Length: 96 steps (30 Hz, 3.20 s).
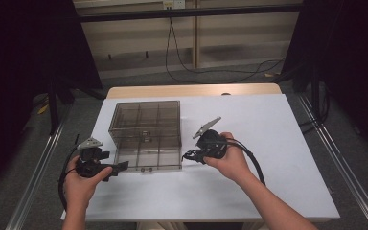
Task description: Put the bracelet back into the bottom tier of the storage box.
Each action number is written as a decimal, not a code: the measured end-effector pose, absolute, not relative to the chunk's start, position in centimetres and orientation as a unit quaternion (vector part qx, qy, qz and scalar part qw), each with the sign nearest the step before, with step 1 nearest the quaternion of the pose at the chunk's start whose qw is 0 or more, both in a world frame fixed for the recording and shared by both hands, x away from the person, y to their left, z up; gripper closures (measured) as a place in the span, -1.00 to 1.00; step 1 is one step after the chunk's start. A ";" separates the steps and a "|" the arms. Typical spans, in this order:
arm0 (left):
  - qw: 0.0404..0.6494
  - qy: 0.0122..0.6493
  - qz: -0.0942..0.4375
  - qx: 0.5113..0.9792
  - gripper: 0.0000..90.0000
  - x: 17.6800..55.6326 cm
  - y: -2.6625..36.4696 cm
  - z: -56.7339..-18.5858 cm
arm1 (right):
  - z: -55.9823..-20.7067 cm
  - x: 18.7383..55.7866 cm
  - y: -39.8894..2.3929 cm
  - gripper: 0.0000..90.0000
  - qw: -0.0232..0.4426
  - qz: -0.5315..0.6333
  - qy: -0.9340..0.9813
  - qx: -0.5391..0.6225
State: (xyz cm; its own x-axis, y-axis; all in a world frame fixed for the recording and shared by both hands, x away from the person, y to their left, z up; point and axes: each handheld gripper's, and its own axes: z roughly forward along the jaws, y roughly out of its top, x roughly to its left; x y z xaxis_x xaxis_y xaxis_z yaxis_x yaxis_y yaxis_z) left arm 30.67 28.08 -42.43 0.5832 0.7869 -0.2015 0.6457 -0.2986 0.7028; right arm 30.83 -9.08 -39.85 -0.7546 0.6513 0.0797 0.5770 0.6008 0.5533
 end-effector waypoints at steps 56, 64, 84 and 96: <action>0.386 0.451 0.086 0.800 -0.84 30.7 28.5 -42.8 | -41.9 32.9 -3.4 0.71 0.045 0.275 0.907 0.316; 0.385 0.451 0.084 0.801 -0.84 30.7 28.6 -42.9 | -42.6 33.1 -2.8 0.71 0.042 0.270 0.910 0.311; 0.384 0.451 0.086 0.801 -0.84 30.7 28.5 -42.9 | -43.2 33.4 -2.3 0.70 0.045 0.264 0.913 0.309; 0.384 0.453 0.086 0.800 -0.84 30.7 28.6 -43.0 | -43.3 33.8 -2.1 0.67 0.043 0.260 0.914 0.307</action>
State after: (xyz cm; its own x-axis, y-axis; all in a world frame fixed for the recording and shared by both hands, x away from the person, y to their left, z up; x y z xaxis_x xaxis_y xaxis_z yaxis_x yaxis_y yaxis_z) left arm 30.75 28.61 -42.96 0.5740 0.7916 -0.2095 0.6590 -0.2948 0.6920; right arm 33.84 -2.10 -43.26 -0.8077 0.5841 0.0806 0.5392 0.6763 0.5019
